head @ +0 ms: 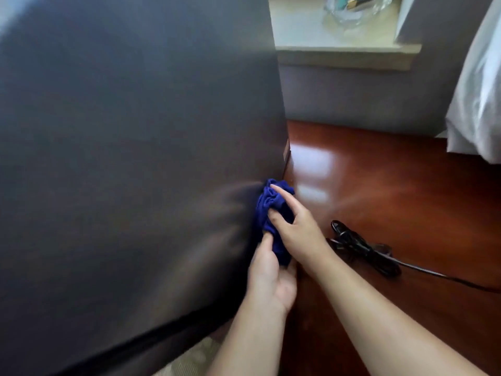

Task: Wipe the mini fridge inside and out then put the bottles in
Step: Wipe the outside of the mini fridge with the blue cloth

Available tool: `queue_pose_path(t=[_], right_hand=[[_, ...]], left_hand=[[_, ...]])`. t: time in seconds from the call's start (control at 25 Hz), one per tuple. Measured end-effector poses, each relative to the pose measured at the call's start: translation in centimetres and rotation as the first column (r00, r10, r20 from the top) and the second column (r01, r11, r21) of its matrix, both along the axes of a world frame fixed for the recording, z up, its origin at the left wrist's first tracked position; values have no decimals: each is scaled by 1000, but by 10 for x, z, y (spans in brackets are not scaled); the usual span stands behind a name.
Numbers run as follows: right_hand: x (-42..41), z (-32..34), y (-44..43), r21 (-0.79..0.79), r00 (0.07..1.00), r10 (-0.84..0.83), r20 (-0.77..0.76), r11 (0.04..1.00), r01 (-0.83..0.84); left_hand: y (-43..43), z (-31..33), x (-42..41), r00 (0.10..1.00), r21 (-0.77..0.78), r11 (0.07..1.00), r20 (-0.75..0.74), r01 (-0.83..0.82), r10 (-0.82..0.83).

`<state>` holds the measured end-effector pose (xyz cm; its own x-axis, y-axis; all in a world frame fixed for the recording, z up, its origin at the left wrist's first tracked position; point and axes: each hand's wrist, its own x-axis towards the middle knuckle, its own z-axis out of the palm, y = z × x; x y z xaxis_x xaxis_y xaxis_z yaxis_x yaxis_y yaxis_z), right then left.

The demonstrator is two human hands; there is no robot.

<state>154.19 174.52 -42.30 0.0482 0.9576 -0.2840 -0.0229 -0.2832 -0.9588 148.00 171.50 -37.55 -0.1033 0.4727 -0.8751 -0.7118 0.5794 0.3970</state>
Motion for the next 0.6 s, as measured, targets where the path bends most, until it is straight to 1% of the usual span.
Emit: queue_pose_path(t=[0.16, 0.32, 0.44, 0.6], right_hand=[[16, -35, 36, -67, 1000, -19, -24, 998, 17], [39, -44, 84, -64, 1000, -23, -21, 998, 21], [56, -25, 121, -17, 999, -52, -14, 999, 52], [70, 23, 149, 149, 997, -72, 17, 987, 68]], left_hand=[[43, -28, 21, 999, -78, 996, -2, -41, 41], [87, -34, 45, 998, -38, 998, 38, -42, 44], [122, -23, 58, 995, 12, 1000, 96, -18, 16], [144, 8, 65, 989, 161, 986, 135, 32, -54]])
